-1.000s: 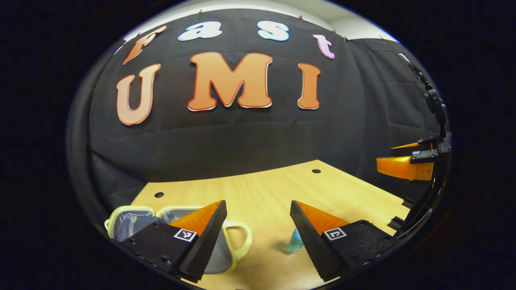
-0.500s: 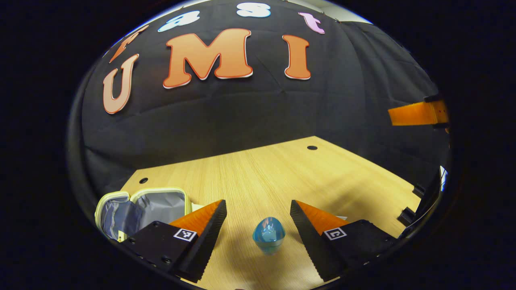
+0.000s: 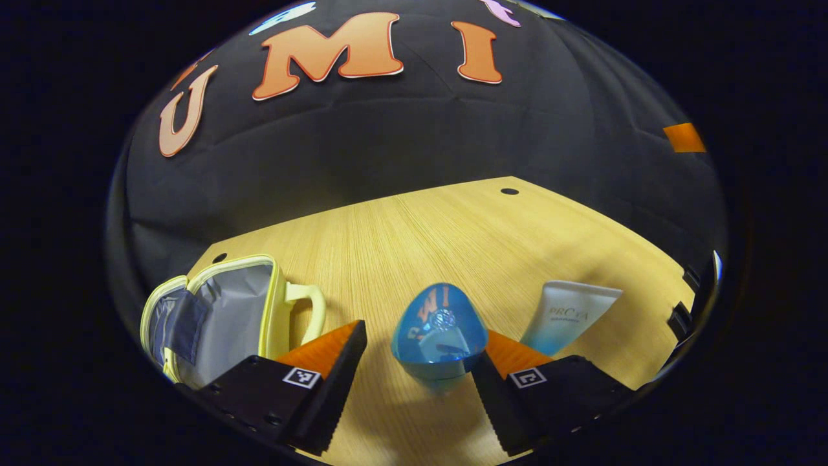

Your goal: First open the suitcase, pack the skin care products into it, and then close the suitcase.

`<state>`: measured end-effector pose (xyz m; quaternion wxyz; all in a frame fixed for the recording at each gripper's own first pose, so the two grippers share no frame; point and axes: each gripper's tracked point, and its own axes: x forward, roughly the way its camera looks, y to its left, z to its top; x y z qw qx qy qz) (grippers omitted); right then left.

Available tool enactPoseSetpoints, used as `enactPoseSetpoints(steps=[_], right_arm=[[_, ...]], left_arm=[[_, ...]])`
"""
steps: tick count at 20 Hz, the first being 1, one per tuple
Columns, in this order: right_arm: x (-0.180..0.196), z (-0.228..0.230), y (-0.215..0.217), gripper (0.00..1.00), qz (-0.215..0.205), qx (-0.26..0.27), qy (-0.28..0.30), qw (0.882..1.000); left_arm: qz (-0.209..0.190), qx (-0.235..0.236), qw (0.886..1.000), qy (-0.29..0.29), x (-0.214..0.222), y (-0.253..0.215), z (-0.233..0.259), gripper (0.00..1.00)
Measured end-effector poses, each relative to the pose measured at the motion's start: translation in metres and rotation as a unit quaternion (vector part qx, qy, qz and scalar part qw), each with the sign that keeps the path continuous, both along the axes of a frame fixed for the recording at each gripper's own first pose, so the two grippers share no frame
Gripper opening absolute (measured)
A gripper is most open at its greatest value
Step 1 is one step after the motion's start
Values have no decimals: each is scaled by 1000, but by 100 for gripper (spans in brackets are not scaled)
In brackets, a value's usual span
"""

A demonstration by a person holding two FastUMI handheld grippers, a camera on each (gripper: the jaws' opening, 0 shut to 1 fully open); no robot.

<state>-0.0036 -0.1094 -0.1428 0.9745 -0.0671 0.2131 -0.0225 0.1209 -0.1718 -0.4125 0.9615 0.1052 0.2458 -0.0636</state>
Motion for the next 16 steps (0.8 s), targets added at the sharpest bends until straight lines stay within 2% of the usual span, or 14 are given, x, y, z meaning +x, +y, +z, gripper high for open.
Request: enactPoseSetpoints(steps=[2,3,4,8,13,16], right_arm=[[-8,-11,6,96,6,-3,13,1000],[-11,-14,10,96,8,-2,17,1000],[-15,-17,14,96,12,2,21,1000],[-25,-24,38,96,37,33,32,998],[-27,-44,82,96,107,65,53,991],[-24,-72,102,96,137,61,83,985]], left_arm=[[-4,-5,1000,3,-1,-8,-3,78],[-1,-1,1000,3,1,-10,-4,64],[-4,3,1000,7,-6,-11,-1,55],[-15,-4,1000,20,-2,-9,4,53],[-16,-23,1000,9,-13,3,52,53],[8,-19,1000,21,-28,16,44,48]])
